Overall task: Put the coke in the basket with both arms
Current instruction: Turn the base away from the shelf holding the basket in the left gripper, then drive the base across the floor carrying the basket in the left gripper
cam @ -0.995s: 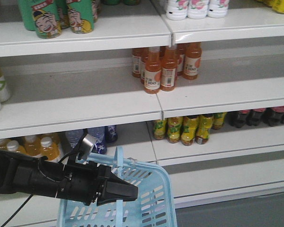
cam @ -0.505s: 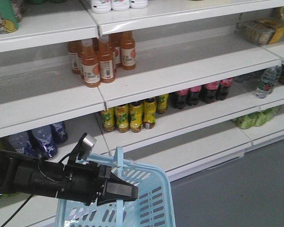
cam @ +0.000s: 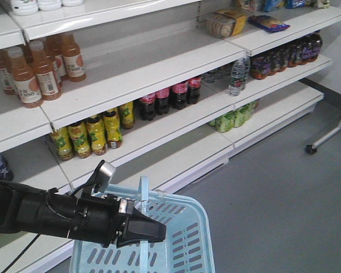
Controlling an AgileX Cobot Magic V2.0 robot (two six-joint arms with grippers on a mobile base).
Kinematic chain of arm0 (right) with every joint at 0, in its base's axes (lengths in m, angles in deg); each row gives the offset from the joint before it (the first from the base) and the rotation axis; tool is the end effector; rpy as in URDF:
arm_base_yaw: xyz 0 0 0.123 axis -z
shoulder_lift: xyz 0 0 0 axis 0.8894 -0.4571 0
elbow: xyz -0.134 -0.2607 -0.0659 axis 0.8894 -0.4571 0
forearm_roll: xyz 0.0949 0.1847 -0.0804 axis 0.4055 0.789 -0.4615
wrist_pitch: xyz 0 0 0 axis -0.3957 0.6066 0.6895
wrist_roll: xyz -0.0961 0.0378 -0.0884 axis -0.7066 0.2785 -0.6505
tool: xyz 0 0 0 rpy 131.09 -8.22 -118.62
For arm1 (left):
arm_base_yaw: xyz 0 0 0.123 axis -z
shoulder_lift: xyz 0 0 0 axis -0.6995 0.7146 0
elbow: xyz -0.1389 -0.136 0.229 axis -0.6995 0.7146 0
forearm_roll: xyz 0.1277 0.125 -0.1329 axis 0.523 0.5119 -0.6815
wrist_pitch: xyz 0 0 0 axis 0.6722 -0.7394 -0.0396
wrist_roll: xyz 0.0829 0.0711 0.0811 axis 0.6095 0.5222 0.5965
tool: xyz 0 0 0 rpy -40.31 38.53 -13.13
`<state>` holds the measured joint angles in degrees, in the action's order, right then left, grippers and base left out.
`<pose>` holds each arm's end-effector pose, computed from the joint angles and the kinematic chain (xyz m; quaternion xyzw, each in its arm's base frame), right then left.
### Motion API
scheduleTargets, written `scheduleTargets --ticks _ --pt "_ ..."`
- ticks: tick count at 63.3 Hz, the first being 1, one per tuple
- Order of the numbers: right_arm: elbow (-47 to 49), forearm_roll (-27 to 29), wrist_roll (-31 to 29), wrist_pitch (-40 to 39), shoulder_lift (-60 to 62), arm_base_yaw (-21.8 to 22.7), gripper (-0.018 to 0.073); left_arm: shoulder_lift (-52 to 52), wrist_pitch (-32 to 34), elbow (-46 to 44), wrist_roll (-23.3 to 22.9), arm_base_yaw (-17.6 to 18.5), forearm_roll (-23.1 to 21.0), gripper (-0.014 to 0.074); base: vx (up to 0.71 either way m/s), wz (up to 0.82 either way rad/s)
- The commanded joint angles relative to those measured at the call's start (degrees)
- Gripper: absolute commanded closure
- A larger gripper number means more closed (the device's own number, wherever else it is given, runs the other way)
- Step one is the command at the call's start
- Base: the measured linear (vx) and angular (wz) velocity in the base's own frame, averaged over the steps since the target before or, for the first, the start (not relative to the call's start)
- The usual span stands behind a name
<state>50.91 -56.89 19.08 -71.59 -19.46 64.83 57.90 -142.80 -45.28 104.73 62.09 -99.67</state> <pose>0.0566 -0.0032 0.1960 0.0112 0.7127 -0.0199 0.7011 0.2321 -0.2007 0.1978 0.0412 0.8098 -0.5819 0.0629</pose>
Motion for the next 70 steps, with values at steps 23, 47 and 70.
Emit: scheduleTargets --ticks 23,47,70 --pt "-0.57 -0.47 -0.26 -4.06 1.05 0.16 0.0567 -2.99 -4.51 -0.71 0.67 0.22 -5.47 0.0602 -0.09 -0.43" --pt "-0.57 -0.47 -0.26 -4.06 1.05 0.16 0.0567 -2.99 -4.51 -0.71 0.67 0.22 -5.47 0.0602 -0.08 -0.41" --pt "-0.57 -0.47 -0.26 -4.06 1.05 0.16 0.0567 -2.99 -4.51 -0.71 0.67 0.22 -5.47 0.0602 -0.05 -0.41"
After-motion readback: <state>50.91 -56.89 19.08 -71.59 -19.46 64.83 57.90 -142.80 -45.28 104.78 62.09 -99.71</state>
